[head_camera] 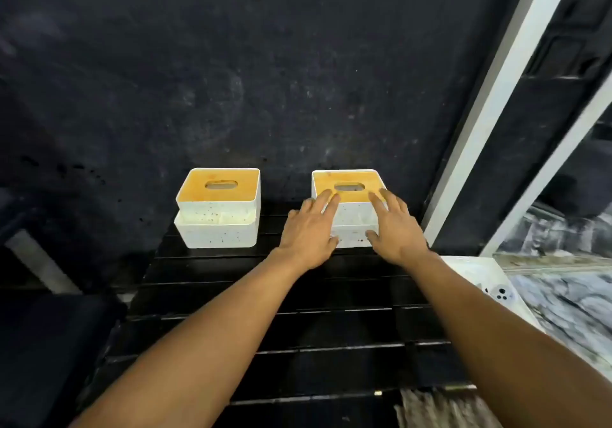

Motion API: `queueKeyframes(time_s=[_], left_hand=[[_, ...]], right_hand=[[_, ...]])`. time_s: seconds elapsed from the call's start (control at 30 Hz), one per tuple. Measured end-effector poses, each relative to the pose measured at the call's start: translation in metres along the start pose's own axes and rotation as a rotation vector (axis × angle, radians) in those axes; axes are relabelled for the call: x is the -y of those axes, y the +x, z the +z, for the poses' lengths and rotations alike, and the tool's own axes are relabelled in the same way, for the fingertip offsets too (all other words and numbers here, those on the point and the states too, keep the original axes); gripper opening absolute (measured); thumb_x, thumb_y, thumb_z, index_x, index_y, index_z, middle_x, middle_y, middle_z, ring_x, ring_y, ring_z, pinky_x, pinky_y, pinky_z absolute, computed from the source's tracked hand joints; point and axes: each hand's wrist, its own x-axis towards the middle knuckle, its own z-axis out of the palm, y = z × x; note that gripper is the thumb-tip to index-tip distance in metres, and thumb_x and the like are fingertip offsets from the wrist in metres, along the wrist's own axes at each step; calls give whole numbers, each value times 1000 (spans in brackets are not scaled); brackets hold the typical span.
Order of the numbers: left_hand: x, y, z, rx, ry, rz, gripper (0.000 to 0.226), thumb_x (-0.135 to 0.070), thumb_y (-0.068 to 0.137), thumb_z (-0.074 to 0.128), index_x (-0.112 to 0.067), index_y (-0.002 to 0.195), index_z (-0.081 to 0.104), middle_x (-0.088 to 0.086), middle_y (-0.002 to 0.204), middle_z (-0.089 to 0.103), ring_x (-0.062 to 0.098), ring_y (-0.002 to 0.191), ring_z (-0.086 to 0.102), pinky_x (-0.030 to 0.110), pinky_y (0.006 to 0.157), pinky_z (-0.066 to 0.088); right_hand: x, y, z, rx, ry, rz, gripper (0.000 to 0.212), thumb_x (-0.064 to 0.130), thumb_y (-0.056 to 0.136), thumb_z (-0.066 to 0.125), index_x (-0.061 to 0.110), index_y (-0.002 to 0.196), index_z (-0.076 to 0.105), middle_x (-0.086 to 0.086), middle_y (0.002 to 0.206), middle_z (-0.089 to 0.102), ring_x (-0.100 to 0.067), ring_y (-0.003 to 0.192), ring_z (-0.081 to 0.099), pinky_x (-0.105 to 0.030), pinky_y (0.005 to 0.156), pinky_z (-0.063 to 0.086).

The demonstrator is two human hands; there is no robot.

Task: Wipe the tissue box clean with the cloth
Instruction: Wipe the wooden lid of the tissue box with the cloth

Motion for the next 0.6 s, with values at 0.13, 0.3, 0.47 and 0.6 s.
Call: queueKeyframes(time_s=[0.13, 0.3, 0.47, 0.6], left_hand=[[-4, 5, 8, 32, 50, -51, 77, -40, 93, 59, -18, 154, 17, 0, 156, 25, 25, 132, 37, 41, 105, 33], [-10, -44, 4, -49, 8, -78, 67, -34, 93, 60, -19, 150, 29, -1, 150, 34, 24, 131, 39, 39, 110, 30], [-20, -128, -16, -95, -77, -127, 59, -31, 90, 64, -20, 144, 42, -2, 145, 43, 22, 129, 43, 36, 109, 28], [-31, -201, -29, -131, -108, -177, 57, -26, 81, 74, -18, 134, 54, 1, 136, 53, 25, 122, 51, 41, 107, 36]], right_hand=[[-1, -3, 7, -46, 10, -10, 65, 30, 91, 63, 20, 147, 33, -2, 153, 32, -25, 143, 22, -44, 104, 43], [14, -50, 6, -104, -6, -42, 59, 34, 89, 64, 21, 142, 41, -4, 146, 41, -27, 135, 33, -42, 100, 45], [46, -127, -2, -106, 22, -98, 57, 36, 86, 66, 22, 138, 47, -4, 141, 45, -28, 129, 38, -42, 94, 47], [70, -194, -6, -100, 35, -126, 57, 37, 82, 70, 22, 134, 51, -4, 136, 49, -28, 124, 44, -41, 90, 48]])
